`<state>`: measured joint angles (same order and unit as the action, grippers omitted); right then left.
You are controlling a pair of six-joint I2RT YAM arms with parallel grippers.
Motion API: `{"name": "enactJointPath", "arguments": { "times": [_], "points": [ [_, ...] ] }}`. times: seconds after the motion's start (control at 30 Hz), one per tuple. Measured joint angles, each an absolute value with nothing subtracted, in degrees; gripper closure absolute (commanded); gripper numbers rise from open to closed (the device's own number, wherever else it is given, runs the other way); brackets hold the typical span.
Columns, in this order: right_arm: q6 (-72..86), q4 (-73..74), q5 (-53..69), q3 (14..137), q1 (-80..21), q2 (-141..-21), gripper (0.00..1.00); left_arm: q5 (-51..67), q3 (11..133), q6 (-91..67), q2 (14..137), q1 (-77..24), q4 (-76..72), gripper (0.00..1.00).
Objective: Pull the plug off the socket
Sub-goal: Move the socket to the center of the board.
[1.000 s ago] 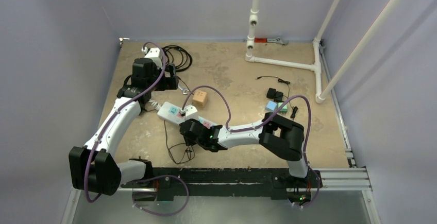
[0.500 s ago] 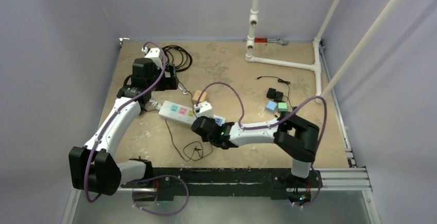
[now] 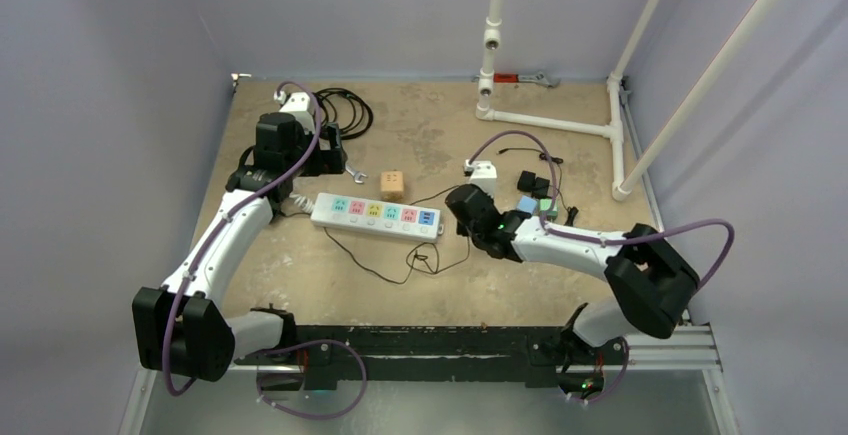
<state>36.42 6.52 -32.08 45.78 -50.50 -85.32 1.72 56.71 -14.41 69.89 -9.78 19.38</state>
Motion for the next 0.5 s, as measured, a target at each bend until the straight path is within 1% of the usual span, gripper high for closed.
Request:
{"name": "enactJointPath", "arguments": {
  "times": [0.23,0.4,0.5],
  "points": [
    [36.4,8.6,-33.4,42.7,-44.7,-78.4,1.00,1.0,56.7,-14.4,69.1,-9.8,19.4,0.02],
    [36.3,10.7,-35.3,42.5,-39.8,-70.8,1.00,0.4,56.6,-14.4,68.8,-9.8,19.4,0.00],
    [35.3,11.3,-35.5,42.2,-35.1,-65.8,1.00,-0.4,56.6,-14.4,68.8,-9.8,19.4,0.01]
  ]
}}
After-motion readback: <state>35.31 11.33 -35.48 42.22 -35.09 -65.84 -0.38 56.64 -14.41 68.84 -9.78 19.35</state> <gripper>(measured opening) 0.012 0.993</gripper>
